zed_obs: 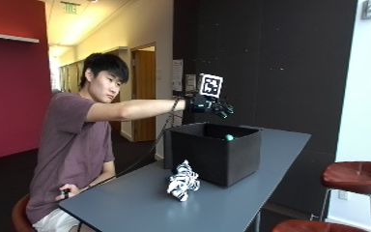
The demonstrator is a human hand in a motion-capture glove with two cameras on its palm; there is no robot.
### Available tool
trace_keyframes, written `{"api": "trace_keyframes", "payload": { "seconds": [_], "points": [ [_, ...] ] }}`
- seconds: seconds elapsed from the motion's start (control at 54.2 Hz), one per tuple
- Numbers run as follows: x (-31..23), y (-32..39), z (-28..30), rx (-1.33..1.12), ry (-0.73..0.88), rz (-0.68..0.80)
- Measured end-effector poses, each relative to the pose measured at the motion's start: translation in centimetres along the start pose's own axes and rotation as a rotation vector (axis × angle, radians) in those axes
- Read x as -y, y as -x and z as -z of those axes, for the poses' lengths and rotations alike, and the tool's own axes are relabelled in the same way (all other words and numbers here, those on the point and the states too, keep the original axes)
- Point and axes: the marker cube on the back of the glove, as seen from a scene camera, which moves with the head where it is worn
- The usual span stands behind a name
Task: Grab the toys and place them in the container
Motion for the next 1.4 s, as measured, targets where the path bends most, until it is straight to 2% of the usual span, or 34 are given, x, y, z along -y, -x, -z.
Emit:
{"api": "trace_keyframes", "payload": {
  "seconds": [0.203, 0.369, 0.461, 0.571, 0.737, 0.83, 0.922, 1.014, 1.143, 1.272, 1.401],
  "points": [
    [-0.6, -0.2, -0.5, -0.017, -0.020, 0.084],
    [-2.7, -1.6, 2.0, -0.046, -0.074, 0.064],
    [-4.4, -2.9, 3.8, -0.081, -0.099, 0.000],
    [-7.9, -6.1, 6.2, -0.056, -0.125, 0.044],
    [-11.1, -9.7, 8.1, -0.047, -0.133, -0.111],
    [-13.2, -11.6, 8.2, 0.021, -0.125, -0.050],
    [-14.6, -15.1, 6.4, -0.044, -0.094, -0.093],
    [-15.2, -16.8, 4.2, -0.024, -0.068, -0.029],
    [-14.3, -20.3, -1.5, -0.067, 0.008, -0.126],
    [-13.6, -22.8, -7.1, -0.177, 0.059, -0.081],
    [-12.2, -22.0, -12.7, -0.078, 0.084, -0.165]
  ]
}}
